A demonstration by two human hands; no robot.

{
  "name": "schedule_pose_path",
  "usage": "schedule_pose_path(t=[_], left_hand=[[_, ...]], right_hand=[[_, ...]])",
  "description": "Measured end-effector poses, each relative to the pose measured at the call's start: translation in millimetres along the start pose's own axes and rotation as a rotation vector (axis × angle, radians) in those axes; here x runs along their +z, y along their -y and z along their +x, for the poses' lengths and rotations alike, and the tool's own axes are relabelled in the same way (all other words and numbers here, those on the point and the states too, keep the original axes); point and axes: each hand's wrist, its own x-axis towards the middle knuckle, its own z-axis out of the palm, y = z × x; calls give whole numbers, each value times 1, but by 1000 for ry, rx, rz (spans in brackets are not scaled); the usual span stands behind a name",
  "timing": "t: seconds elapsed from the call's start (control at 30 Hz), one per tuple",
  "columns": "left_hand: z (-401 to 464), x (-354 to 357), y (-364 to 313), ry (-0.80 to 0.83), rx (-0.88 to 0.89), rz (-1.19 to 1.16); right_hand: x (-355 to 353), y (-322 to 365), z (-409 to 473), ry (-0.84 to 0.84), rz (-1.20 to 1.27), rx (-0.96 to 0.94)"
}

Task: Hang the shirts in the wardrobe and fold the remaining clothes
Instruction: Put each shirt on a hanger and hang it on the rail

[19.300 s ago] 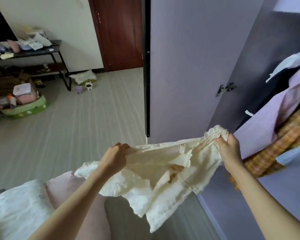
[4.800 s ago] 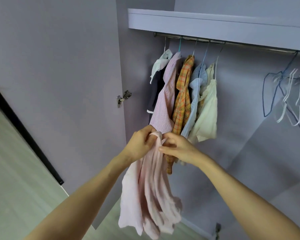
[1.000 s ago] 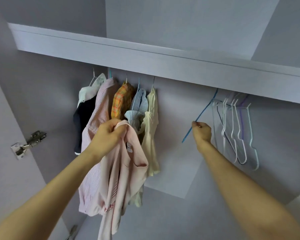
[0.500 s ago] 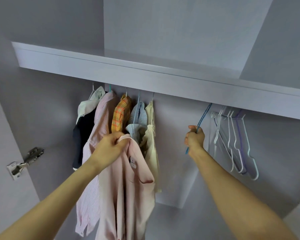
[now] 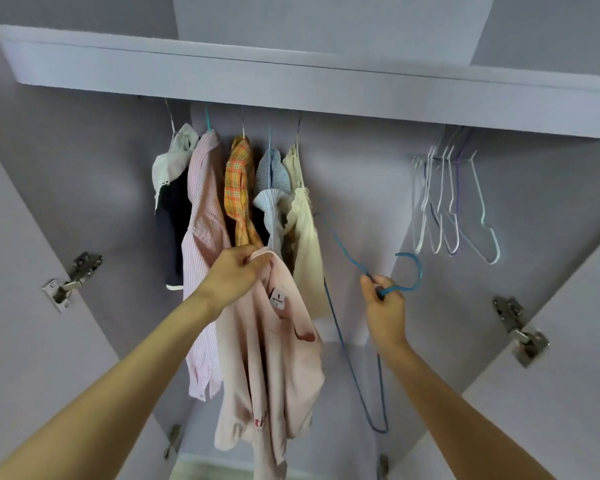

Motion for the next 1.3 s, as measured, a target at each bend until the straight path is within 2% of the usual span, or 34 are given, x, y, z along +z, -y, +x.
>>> schedule_pose_path(t=[0.13,0.23,0.3,0.4,0.47,0.63,0.8,0.9,0.97,1.03,1.13,1.2,1.3], left_hand=[[-1,2,7,-25,-105,47],[1,1,13,-3,-137,144],[0,1,18,4,-140,210],[-5,5,23,49,-142,256],[-10,7,23,127,-123,273],[-23,5,11,310,44,361],[-39,-18,-10,403,191,270],[-47,-40,-23,370,205,130],[-48,-59,-28,294,227,144],[-47,-76,-26,229,230,276],[-42,-91,-9,99,166,691],[-43,-93,5,64,85,874],[-41,-91,17,52,2,921]], right_hand=[[-10,-8,-21,-197,-33,65],[-19,-2,-24,-366,116,252],[-24,6,-24,-422,257,339],[-25,22,-18,-397,575,416],[-22,34,-14,-307,758,455],[2,74,-2,-44,867,391],[33,83,-5,95,702,374],[40,58,-12,57,415,330],[39,41,-15,69,205,238],[35,32,-12,76,60,141],[32,38,-4,63,-171,-51],[34,45,-1,18,-269,-178],[35,50,3,-49,-301,-250]])
